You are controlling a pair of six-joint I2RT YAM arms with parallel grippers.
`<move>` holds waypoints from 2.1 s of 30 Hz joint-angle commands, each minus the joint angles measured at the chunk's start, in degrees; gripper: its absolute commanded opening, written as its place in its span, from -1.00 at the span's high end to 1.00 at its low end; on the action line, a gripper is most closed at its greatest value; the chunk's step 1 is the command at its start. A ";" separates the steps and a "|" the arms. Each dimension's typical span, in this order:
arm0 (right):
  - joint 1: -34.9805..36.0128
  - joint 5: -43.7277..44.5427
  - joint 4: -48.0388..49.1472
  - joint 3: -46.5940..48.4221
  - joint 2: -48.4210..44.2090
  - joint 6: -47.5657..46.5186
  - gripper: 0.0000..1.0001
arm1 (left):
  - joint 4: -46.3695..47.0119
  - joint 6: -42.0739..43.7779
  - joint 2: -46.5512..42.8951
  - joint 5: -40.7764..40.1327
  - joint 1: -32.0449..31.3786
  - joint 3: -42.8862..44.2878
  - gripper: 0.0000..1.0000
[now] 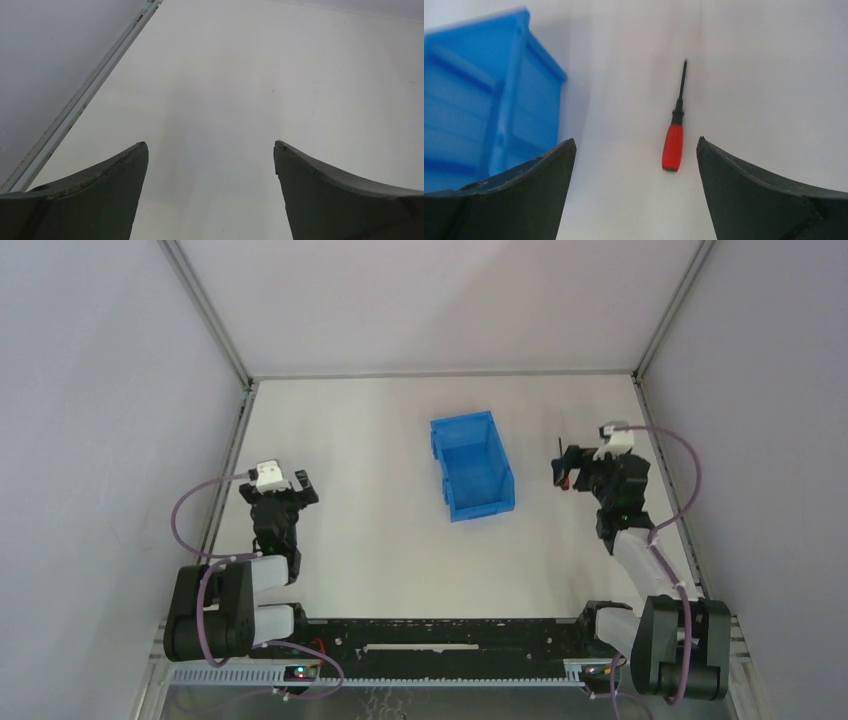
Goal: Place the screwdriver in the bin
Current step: Pick up the screwdriver from the center of the board.
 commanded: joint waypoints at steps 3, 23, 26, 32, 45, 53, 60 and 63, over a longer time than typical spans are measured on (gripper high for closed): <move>0.35 5.44 -28.14 17.17 -0.48 6.92 -0.92 | 2.10 0.92 -0.55 -0.89 -0.30 2.12 -1.00; 5.76 20.73 -62.70 50.79 25.67 5.47 -0.99 | 2.10 0.92 -0.60 -0.84 -0.35 2.13 -1.00; 5.76 21.02 -63.16 52.31 29.48 5.18 -0.99 | 2.10 0.92 -0.55 -0.83 -0.35 2.13 -1.00; 5.76 20.29 -62.73 54.52 36.09 4.29 -0.99 | 2.10 0.92 -0.55 -0.91 -0.32 2.09 -1.00; 5.76 19.59 -65.06 58.74 45.76 3.46 -0.98 | 2.10 0.92 -0.56 -0.92 -0.35 2.08 -1.00; 5.76 19.43 -64.67 58.74 49.21 3.25 -0.96 | 2.10 0.92 -0.54 -0.94 -0.36 2.08 -1.00; 5.76 19.85 -63.95 58.69 52.00 3.30 -0.92 | 2.10 0.92 -0.55 -0.92 -0.30 2.08 -1.00; 5.77 20.35 -63.51 58.50 52.94 3.35 -0.86 | 2.10 0.92 -0.60 -0.88 -0.32 2.13 -1.00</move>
